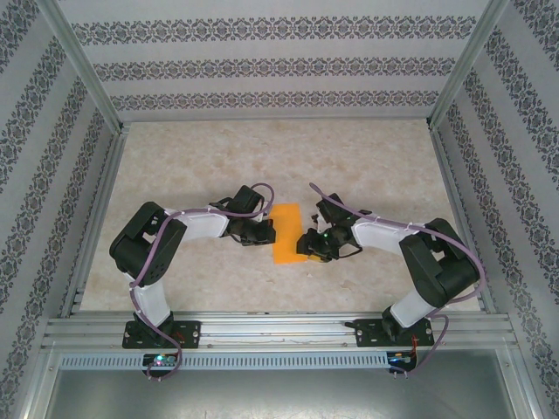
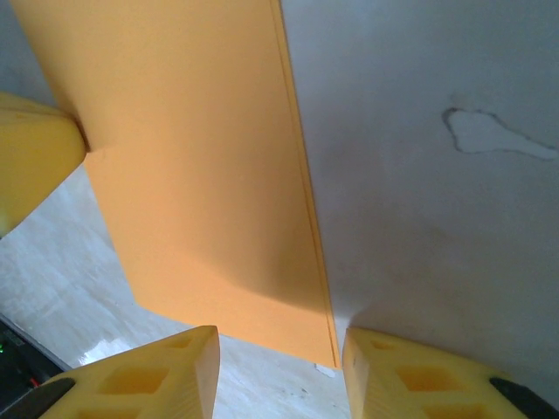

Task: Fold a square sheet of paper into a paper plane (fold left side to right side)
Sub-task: Fold the triangle a second time at the center of the table.

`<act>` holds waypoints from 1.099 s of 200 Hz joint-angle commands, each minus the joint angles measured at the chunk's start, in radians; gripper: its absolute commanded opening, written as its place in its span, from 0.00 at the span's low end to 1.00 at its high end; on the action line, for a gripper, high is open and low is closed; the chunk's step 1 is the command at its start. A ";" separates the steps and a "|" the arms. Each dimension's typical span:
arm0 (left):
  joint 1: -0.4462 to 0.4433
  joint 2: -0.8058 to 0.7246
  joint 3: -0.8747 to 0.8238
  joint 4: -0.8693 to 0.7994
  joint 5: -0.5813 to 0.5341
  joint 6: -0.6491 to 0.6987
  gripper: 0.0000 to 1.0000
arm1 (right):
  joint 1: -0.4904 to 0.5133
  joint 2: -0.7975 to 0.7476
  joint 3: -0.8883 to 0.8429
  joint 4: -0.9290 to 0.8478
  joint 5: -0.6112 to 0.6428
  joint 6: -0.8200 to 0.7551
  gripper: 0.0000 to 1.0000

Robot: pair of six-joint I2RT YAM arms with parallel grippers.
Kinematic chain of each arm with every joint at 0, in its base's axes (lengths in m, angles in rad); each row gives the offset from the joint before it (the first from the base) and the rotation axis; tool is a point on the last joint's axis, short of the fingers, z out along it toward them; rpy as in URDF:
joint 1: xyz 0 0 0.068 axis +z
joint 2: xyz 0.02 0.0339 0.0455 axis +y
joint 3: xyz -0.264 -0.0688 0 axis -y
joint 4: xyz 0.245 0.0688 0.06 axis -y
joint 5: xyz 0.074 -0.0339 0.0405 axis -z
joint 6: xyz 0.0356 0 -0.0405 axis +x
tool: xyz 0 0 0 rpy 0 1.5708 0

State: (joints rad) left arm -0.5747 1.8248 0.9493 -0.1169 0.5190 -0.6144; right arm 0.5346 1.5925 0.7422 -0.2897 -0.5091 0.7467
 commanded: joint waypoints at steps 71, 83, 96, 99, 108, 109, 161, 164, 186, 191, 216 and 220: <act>-0.008 0.037 -0.009 -0.027 -0.025 0.010 0.00 | 0.051 0.030 0.046 0.075 -0.042 0.014 0.43; -0.008 0.036 -0.010 -0.026 -0.025 0.009 0.00 | 0.048 0.032 0.046 0.075 -0.045 0.010 0.43; -0.008 0.035 -0.012 -0.025 -0.025 0.008 0.00 | 0.048 0.030 0.048 0.075 -0.046 0.008 0.43; -0.008 0.035 -0.011 -0.023 -0.025 0.008 0.00 | 0.048 0.029 0.048 0.074 -0.046 0.007 0.43; -0.008 0.034 -0.012 -0.023 -0.026 0.007 0.00 | 0.047 0.025 0.048 0.075 -0.048 0.005 0.43; -0.008 0.034 -0.012 -0.023 -0.026 0.007 0.00 | 0.047 0.025 0.048 0.076 -0.048 0.005 0.43; -0.008 0.033 -0.009 -0.027 -0.027 0.008 0.00 | 0.029 0.018 0.059 0.074 -0.054 -0.010 0.45; -0.008 0.030 -0.009 -0.027 -0.027 0.007 0.00 | 0.027 0.017 0.061 0.070 -0.053 -0.013 0.44; -0.008 0.031 -0.009 -0.029 -0.030 0.008 0.00 | 0.021 0.006 0.062 0.045 -0.047 -0.021 0.44; -0.009 0.031 -0.008 -0.029 -0.030 0.008 0.00 | 0.020 0.003 0.060 0.040 -0.046 -0.022 0.44; -0.008 0.033 -0.007 -0.030 -0.033 0.008 0.00 | 0.016 -0.012 0.050 0.027 -0.048 -0.026 0.44; -0.008 0.033 -0.007 -0.030 -0.033 0.008 0.00 | 0.016 -0.014 0.048 0.025 -0.049 -0.026 0.44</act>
State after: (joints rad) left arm -0.5747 1.8244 0.9493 -0.1165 0.5194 -0.6144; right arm 0.5648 1.6054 0.7811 -0.2344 -0.5442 0.7483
